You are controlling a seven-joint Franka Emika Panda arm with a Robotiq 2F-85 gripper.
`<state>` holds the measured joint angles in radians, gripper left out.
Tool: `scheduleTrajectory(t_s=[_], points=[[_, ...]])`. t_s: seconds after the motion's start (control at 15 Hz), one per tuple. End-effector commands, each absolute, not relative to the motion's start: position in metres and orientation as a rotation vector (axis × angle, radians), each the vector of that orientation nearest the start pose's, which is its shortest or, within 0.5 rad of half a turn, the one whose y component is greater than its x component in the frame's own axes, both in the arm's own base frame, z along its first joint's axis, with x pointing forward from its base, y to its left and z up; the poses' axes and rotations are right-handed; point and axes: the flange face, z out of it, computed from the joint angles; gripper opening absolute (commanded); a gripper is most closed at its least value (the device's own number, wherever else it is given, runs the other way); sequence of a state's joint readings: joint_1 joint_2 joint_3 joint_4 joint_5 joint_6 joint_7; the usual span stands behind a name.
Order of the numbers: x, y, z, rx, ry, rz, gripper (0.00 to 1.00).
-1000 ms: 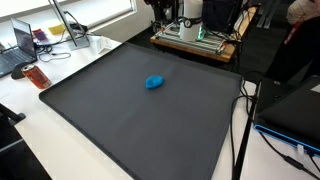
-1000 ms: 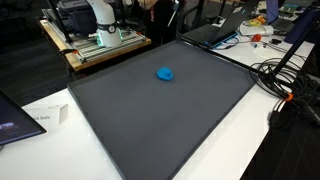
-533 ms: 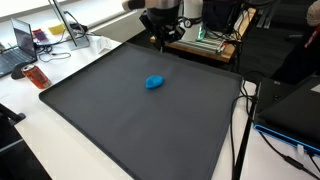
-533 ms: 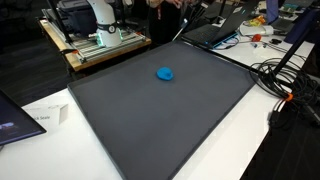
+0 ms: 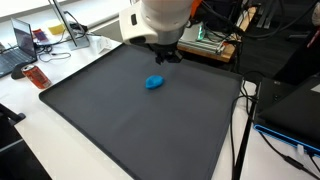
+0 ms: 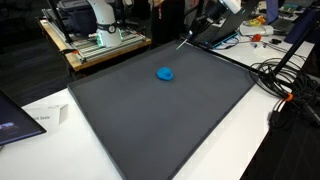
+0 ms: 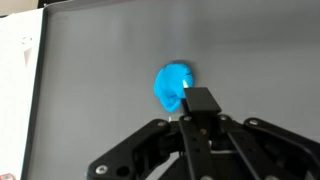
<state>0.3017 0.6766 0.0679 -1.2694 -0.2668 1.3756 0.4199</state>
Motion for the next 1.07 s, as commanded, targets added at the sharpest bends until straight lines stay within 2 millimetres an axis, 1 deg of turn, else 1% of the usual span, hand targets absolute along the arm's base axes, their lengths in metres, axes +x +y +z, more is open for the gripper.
scheduleTrajectory(t_s=[0.0, 0.07, 0.13, 0.2, 0.27, 0.33, 0.73, 1.0], points=[[0.638, 0.203, 0.332, -3.475, 0.051, 0.783, 0.12], [0.638, 0.203, 0.334, -3.475, 0.053, 0.780, 0.12], [0.639, 0.203, 0.335, -3.475, 0.054, 0.777, 0.03], [0.641, 0.203, 0.329, -3.470, 0.055, 0.800, 0.03], [0.644, 0.203, 0.320, -3.473, 0.080, 0.828, 0.03], [0.647, 0.204, 0.310, -3.470, 0.063, 0.858, 0.03], [0.662, 0.206, 0.256, -3.529, 0.154, 0.909, 0.03], [0.671, 0.211, 0.232, -3.577, 0.197, 0.896, 0.03]])
